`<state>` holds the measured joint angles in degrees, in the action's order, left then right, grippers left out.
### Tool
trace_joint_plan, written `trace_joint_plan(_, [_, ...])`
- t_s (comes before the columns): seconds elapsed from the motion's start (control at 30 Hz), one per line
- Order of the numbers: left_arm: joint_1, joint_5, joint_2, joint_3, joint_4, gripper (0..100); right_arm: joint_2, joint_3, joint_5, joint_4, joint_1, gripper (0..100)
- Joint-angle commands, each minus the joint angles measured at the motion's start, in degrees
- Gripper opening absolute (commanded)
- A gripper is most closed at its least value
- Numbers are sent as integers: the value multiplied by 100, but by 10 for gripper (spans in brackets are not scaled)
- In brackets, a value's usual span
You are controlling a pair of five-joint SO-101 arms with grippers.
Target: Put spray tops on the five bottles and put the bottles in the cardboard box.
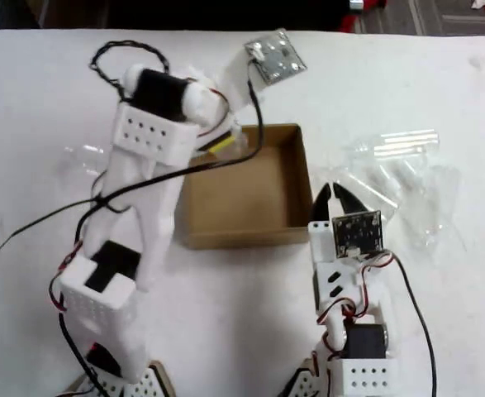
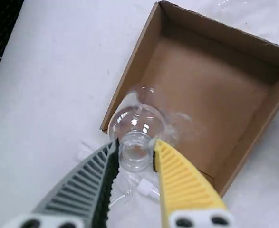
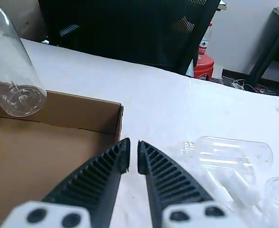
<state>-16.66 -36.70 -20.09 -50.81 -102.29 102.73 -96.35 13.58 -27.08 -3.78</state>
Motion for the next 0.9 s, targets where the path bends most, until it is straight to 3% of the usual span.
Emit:
trace_joint_plan(0.0, [13,-62,-40,-220,-9,60,13,-53,-26,154,75,17])
trace_joint_plan(0.4, [321,-70,-1596,-1178,70,62,13,-53,-18,163,75,18])
trace_joint_plan(0.87, [664,-431,-1833,-1222,114,64,13,-53,-18,163,48,18])
